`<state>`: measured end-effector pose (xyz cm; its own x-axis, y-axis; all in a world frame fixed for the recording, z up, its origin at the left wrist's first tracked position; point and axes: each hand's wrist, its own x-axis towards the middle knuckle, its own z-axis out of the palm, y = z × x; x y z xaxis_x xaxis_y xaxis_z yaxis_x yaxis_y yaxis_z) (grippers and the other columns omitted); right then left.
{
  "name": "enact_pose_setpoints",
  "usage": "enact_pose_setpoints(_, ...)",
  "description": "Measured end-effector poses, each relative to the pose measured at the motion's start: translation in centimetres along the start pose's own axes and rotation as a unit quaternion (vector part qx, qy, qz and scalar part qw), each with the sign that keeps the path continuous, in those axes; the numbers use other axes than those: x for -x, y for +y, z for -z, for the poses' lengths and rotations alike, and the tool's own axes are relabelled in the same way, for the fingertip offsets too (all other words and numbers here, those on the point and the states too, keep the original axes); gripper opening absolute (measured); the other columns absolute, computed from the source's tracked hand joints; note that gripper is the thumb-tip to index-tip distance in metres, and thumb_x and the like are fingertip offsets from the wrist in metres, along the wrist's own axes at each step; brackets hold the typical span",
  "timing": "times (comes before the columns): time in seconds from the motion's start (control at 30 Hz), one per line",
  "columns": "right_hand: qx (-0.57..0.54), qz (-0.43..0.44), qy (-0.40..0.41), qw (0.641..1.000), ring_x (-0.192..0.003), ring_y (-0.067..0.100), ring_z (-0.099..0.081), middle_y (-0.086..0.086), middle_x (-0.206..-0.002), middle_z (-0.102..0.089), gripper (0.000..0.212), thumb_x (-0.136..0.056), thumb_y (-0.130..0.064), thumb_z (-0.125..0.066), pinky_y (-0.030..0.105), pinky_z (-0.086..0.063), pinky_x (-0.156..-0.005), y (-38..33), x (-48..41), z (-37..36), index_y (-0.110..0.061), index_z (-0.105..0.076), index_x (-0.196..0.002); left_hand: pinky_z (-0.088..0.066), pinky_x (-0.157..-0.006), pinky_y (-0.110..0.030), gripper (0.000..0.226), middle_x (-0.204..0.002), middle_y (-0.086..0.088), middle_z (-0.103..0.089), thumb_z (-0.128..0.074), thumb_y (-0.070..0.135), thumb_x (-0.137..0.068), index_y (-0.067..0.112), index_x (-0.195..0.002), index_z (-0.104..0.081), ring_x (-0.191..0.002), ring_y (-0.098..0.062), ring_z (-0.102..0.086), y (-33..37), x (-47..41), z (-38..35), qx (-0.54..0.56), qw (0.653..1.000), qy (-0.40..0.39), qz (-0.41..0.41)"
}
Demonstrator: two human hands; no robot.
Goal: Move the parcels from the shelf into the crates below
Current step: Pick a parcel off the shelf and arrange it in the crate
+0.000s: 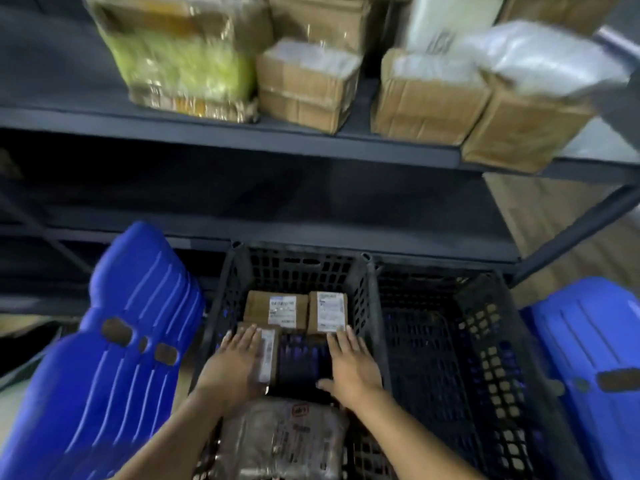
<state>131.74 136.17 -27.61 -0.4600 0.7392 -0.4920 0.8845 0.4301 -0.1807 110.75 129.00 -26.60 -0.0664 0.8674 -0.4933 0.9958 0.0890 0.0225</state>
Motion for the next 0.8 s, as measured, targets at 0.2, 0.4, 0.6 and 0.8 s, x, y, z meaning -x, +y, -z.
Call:
enact_pose_setpoints(0.2,-0.033,0.015,0.182,0.983,-0.149,0.021,0.005,0.005,-0.163,0.001,0.089,-0.092,-0.058,-0.048,0.034,-0.006,-0.121,1.3,0.7,11.4,-0.012,-0.004,-0.155,0.004,-0.119,-0.031,0.099,-0.161,-0.006,0.005,-0.052,0.057,-0.088,0.008,-0.151,0.006,-0.149,-0.018,0.003,0.0,0.2,12.0,0.009,0.978,0.207,-0.023)
enact_pose_setpoints(0.4,-0.033,0.019,0.303,0.952,-0.149,0.019,0.0,0.002,-0.163,-0.004,0.09,-0.09,-0.06,-0.05,0.035,-0.017,-0.12,4.9,3.3,22.0,-0.013,-0.007,-0.155,0.002,-0.12,-0.028,0.101,-0.161,-0.003,0.004,-0.054,0.059,-0.087,0.009,-0.152,0.005,-0.148,-0.015,0.003,2.8,0.8,22.4,0.062,0.945,0.318,-0.045)
enact_pose_setpoints(0.6,-0.014,0.017,0.397,0.918,-0.149,0.016,-0.005,0.001,-0.162,-0.012,0.089,-0.089,-0.061,-0.052,0.032,-0.031,-0.112,8.7,6.4,28.9,-0.014,-0.013,-0.154,-0.024,-0.114,-0.032,0.102,-0.161,0.007,-0.005,-0.061,0.06,-0.081,0.02,-0.154,-0.002,-0.147,-0.014,-0.002,8.0,0.9,29.2,0.136,0.913,0.381,-0.052)
enact_pose_setpoints(0.8,0.018,0.023,0.508,0.861,-0.143,0.013,-0.025,-0.001,-0.157,-0.025,0.08,-0.089,-0.055,-0.055,0.028,-0.046,-0.096,11.2,10.2,34.1,-0.013,-0.026,-0.151,-0.028,-0.113,-0.039,0.101,-0.161,0.004,-0.012,-0.063,0.06,-0.08,0.02,-0.154,-0.006,-0.148,-0.02,-0.012,11.0,0.8,34.7,0.14,0.9,0.403,-0.094)
